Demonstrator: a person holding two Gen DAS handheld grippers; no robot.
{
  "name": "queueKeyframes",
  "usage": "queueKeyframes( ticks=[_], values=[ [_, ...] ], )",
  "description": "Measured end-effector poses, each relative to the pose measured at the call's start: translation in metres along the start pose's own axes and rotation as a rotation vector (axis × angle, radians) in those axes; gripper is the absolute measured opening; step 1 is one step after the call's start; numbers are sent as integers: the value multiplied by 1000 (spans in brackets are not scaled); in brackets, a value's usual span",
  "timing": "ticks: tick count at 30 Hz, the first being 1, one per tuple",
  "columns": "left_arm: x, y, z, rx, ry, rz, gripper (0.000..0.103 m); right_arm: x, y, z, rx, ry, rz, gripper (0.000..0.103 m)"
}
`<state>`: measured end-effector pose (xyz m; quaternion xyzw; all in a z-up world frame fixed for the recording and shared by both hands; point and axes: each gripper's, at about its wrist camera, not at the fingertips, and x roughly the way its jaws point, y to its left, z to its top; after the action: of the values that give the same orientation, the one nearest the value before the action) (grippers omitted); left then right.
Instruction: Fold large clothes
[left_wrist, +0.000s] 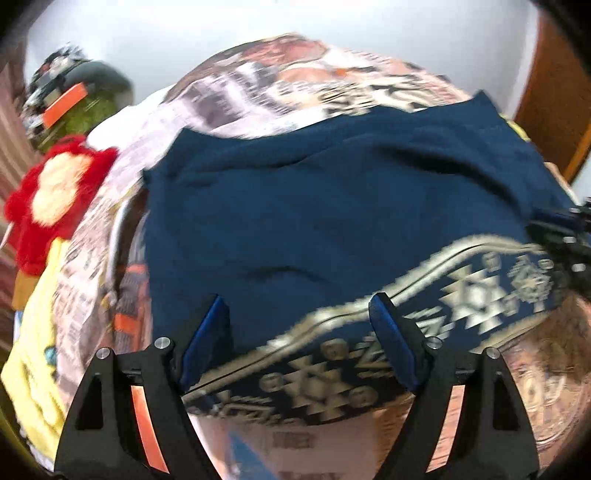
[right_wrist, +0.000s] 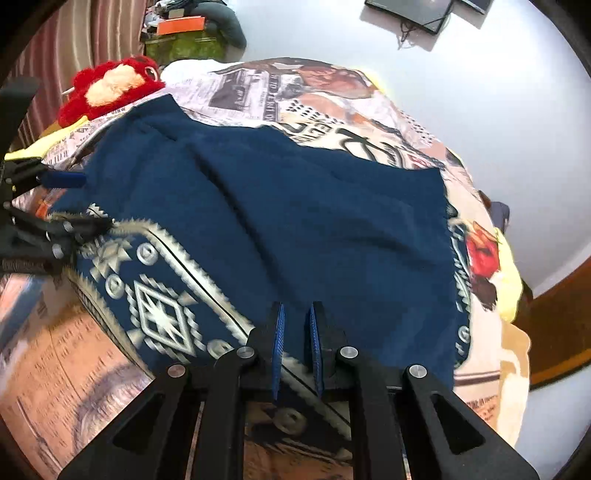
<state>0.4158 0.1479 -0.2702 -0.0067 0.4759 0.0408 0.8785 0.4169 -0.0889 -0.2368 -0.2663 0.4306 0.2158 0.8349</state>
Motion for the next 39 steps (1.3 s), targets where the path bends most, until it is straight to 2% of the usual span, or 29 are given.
queueKeyframes(
  ticks=[1, 3, 7, 9, 11, 13, 14, 15, 16, 17, 18, 19, 22, 24, 28, 31, 36, 38, 39],
  values=[
    [4, 7, -4, -9, 17, 27, 82, -1, -8, -5, 19, 4, 18, 8],
    [12, 22, -14, -33, 56, 50, 82, -4, -17, -10, 36, 11, 2, 8],
    [22, 48, -33, -71, 95, 111, 82, -7, -40, -24, 63, 28, -58, 8],
    [25, 58, -41, -86, 107, 146, 82, -2, -55, -32, 81, 63, -126, 8],
    [26, 73, -49, -135, 109, 128, 82, 7, -72, -46, 123, 114, -138, 8],
    [23, 90, -56, -216, 113, 96, 82, 5, -91, -61, 179, 97, -74, 9],
    [20, 97, -59, -244, 111, 95, 82, 3, -96, -66, 202, 95, -62, 13],
    [17, 101, -62, -259, 106, 107, 82, 2, -101, -69, 222, 109, -79, 30],
    [15, 104, -62, -266, 103, 116, 82, 8, -106, -74, 216, 183, -183, 63],
    [12, 107, -64, -273, 101, 124, 82, 10, -109, -79, 202, 207, -246, 78],
    [9, 110, -67, -285, 102, 131, 81, 8, -113, -84, 198, 183, -279, 90],
    [4, 114, -70, -303, 103, 133, 81, 5, -119, -90, 209, 178, -281, 90],
    [-17, 119, -79, -344, 81, 96, 81, -9, -136, -99, 282, 183, -225, 90],
    [-28, 119, -82, -367, 65, 70, 81, -28, -141, -97, 319, 127, -195, 90],
    [-51, 115, -86, -464, 22, -54, 81, -71, -138, -72, 360, -5, -112, 90],
    [-56, 108, -89, -532, 26, -150, 81, -90, -120, -47, 328, -74, -55, 92],
    [-47, 83, -92, -576, 45, -284, 81, -95, -78, -17, 266, -126, 28, 94],
    [-40, 74, -95, -603, 41, -396, 81, -90, -63, -9, 251, -126, 73, 94],
    [-38, 71, -96, -617, 44, -426, 81, -87, -57, -7, 244, -124, 85, 94]
  ],
)
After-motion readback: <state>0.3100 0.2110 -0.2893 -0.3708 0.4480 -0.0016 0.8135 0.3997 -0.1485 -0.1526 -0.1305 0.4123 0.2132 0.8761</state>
